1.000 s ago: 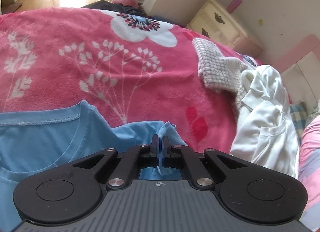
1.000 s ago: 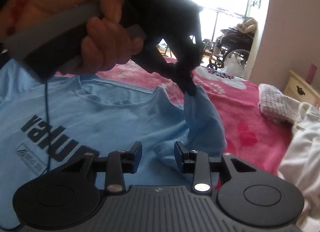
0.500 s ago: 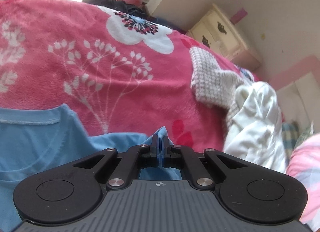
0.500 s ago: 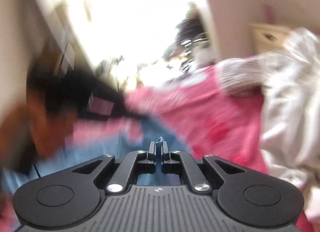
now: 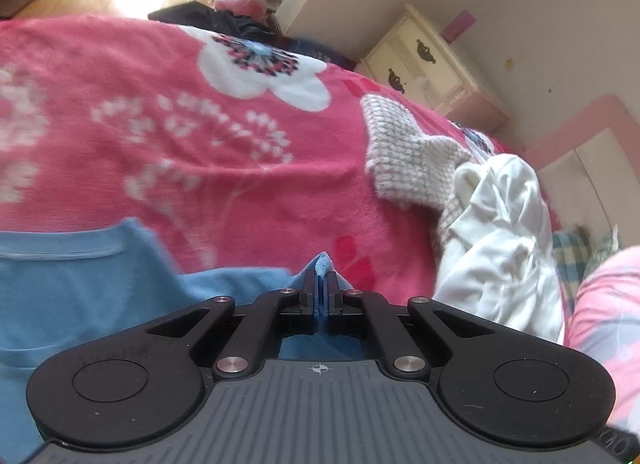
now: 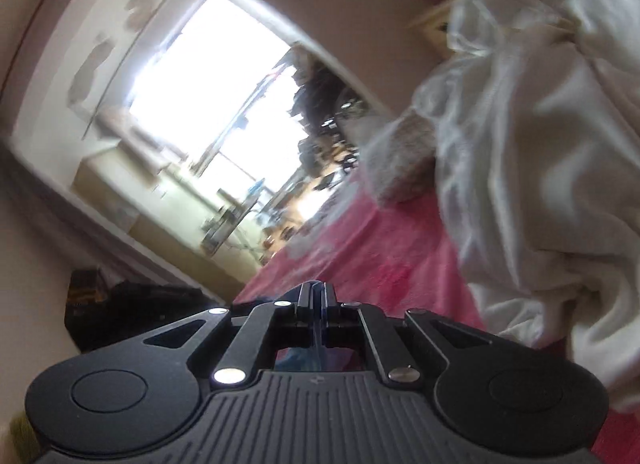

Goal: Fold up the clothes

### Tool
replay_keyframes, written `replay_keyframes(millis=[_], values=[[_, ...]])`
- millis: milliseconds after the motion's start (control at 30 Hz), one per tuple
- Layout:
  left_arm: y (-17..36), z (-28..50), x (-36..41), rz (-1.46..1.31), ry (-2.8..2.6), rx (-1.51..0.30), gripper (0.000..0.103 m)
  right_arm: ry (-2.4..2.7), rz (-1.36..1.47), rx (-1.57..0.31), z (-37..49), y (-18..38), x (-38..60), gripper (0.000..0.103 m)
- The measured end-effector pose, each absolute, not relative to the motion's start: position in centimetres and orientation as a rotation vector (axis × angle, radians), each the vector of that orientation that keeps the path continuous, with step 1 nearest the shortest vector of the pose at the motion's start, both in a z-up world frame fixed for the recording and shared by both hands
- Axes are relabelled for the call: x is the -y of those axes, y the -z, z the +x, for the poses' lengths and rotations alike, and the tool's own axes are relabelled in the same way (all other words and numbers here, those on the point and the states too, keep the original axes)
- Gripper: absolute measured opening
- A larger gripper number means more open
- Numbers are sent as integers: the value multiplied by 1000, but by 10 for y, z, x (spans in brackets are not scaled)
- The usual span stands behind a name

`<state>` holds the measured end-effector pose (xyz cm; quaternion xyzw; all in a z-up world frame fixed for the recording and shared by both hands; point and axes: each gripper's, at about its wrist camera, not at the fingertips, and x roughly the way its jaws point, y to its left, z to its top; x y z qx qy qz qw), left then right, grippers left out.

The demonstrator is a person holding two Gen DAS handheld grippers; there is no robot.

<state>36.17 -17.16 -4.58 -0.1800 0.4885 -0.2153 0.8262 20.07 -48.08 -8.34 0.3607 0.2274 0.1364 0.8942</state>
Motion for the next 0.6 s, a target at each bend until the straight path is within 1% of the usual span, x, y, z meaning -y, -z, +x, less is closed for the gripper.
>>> replay_keyframes(millis=[133,200,333,367,400,433,500,533,567,600], values=[[48,346,127,-328,429,-1056,0,-455,470,-505,179,63,420,3],[54,339,113,-269,417,-1067,0,-530,309,-547,165,65,382,3],[82,324,104,-92,370,-1108,2,-587,14,-679,148,100,322,4],[88,322,101,-84,357,-1121,2,-591,-42,-718,145,110,312,5],[93,320,98,-77,344,-1133,5,-585,-79,-746,144,118,306,6],[95,319,94,-81,343,-1133,11,-585,-92,-761,142,123,303,11],[92,317,88,-61,337,-1109,18,-590,-82,-760,139,118,304,22],[89,315,86,-39,333,-1087,18,-594,-69,-763,139,114,306,34],[84,314,84,-19,339,-1057,18,-594,-52,-750,137,108,311,37],[79,312,83,1,345,-1027,19,-589,-25,-737,140,103,319,37]])
